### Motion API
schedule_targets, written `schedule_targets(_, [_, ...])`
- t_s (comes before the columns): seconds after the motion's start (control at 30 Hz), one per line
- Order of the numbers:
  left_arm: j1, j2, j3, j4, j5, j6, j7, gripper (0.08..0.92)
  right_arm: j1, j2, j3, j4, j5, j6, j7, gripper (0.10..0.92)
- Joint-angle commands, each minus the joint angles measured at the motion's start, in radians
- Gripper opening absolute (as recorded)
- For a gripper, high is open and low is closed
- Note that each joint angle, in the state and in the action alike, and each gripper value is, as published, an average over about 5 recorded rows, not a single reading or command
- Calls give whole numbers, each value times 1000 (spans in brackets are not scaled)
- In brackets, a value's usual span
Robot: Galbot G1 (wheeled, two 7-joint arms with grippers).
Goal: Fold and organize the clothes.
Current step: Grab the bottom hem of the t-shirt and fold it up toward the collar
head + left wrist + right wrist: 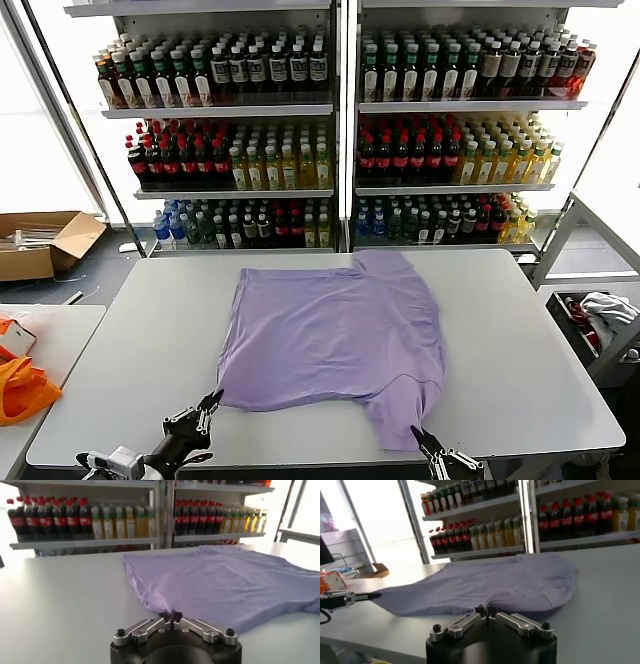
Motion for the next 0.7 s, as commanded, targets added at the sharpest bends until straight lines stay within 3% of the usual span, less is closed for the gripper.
schedule_targets(0.03, [231, -4, -133, -146, -10, 3, -11, 94, -120, -5, 66, 51, 29, 52, -32, 107])
schedule_targets(0.27, [221, 22, -145, -136, -13, 32, -6, 94, -44, 11, 52, 33, 65, 40, 0, 107])
schedule_targets(0.5, [53, 95, -95, -93, -34, 103, 0, 94, 193, 28, 2, 0, 97, -39, 85, 107])
schedule_targets(0.7, [-81, 202, -86, -58, -122, 146, -2, 94, 385, -29, -18, -37, 133, -103, 142, 107])
